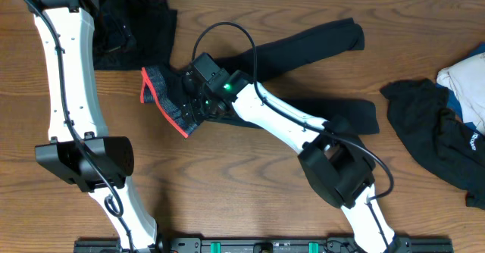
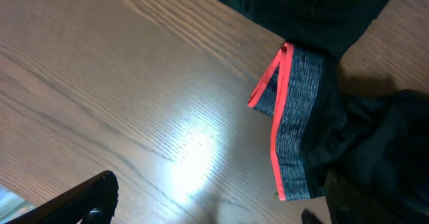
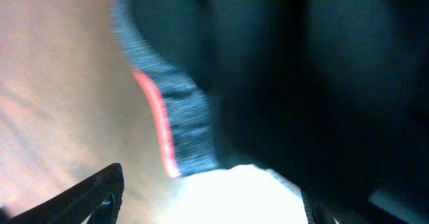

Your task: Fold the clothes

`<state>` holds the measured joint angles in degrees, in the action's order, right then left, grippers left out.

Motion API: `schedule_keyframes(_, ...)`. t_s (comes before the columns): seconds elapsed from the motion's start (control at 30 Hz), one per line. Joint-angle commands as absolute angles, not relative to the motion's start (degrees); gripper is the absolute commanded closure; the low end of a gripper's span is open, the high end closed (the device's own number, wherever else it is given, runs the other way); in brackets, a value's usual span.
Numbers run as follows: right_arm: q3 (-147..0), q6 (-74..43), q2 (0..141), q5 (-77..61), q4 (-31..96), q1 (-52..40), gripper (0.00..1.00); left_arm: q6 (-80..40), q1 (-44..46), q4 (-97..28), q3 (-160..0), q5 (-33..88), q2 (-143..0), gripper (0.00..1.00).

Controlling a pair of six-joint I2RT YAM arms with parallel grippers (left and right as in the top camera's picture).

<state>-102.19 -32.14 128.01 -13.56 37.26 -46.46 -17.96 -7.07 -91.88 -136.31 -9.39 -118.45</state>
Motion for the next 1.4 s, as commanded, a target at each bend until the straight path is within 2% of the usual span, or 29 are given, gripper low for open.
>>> schedule_keyframes(0.0,-101.7,-33.4,129.5,-11.2,36.8,-45.7,0.18,-17.2,-7.4,-92.3,-136.0,-10.3,-118.1,0.02)
schedule_keyframes(0.27,-101.7,-33.4,130.2,-11.2,35.6,-45.9,0.21,-17.2,-7.4,-92.3,-136.0,-10.3,-118.1,0.02)
schedule_keyframes(0.33,-101.7,-33.4,130.2,-11.1,34.6,-46.1,0.30,-17.2,-7.4,-92.3,-136.0,-10.3,-118.1,0.02)
schedule_keyframes(0.37,-101.7,-33.4,130.2,-11.2,33.9,-46.1,0.38,-17.2,-7.4,-92.3,-136.0,-10.3,-118.1,0.02)
schedule_keyframes(0.47,-101.7,-33.4,130.2,-11.1,31.8,-46.2,0.73,-17.2,-7.4,-92.3,-136.0,-10.3,-118.1,0.02)
schedule_keyframes(0.6,-101.7,-33.4,130.2,-11.2,29.8,-46.0,0.96,-17.2,-7.4,-92.3,-136.0,-10.3,-118.1,0.02)
schedule_keyframes(0.63,-101.7,-33.4,130.2,-11.2,29.6,-46.0,0.99,-17.2,-7.4,-92.3,-136.0,-10.3,-118.1,0.02)
schedule_keyframes(0.9,-104.0,-29.0,126.9,-11.4,29.3,-44.9,0.99,-17.2,-7.4,-92.3,-136.0,-10.3,-118.1,0.02)
schedule_keyframes(1.2,-114.2,-19.3,110.0,-8.9,35.3,-40.5,0.99,-17.2,-7.4,-92.3,-136.0,-10.3,-118.1,0.02)
schedule_keyframes(1.37,-119.9,-17.9,101.3,-8.8,37.0,-38.1,0.99,-17.2,-7.4,-93.9,-136.0,-8.7,-118.1,0.02)
